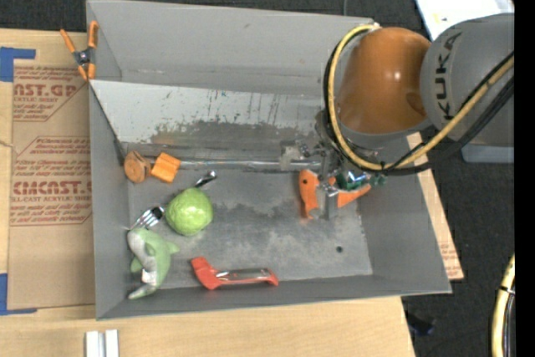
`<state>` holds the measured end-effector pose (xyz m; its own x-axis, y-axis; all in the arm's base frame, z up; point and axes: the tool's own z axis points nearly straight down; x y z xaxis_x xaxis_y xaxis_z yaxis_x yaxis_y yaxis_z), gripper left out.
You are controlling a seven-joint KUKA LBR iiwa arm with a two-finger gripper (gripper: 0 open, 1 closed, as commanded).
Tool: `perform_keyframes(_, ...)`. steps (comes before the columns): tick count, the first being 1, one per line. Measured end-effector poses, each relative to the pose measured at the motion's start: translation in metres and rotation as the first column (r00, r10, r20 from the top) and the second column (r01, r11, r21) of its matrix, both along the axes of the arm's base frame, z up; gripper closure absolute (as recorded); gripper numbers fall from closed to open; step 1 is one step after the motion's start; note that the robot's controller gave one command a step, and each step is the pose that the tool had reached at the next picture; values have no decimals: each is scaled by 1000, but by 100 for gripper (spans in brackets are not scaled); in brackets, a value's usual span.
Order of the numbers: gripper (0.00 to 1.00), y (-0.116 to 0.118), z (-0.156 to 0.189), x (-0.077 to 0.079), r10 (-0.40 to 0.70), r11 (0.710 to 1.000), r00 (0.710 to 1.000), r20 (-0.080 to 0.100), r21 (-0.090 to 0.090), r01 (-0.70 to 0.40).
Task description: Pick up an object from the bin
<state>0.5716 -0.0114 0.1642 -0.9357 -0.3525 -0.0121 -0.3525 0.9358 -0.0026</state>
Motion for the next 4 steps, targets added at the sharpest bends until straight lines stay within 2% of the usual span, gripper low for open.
perform_keyframes(1, 0, 2, -19, -37, -33, 999, 999, -4, 1, 33)
perform_keyframes(2, 0, -1, 21, -16, 101, 995, 995, 2, -1, -101)
perform_keyframes(3, 0, 42, -46, -46, 183, 983, 983, -6, 1, -183)
perform_keyframes(4, 0, 26, -55, -37, 298, 954, 954, 6, -4, -298)
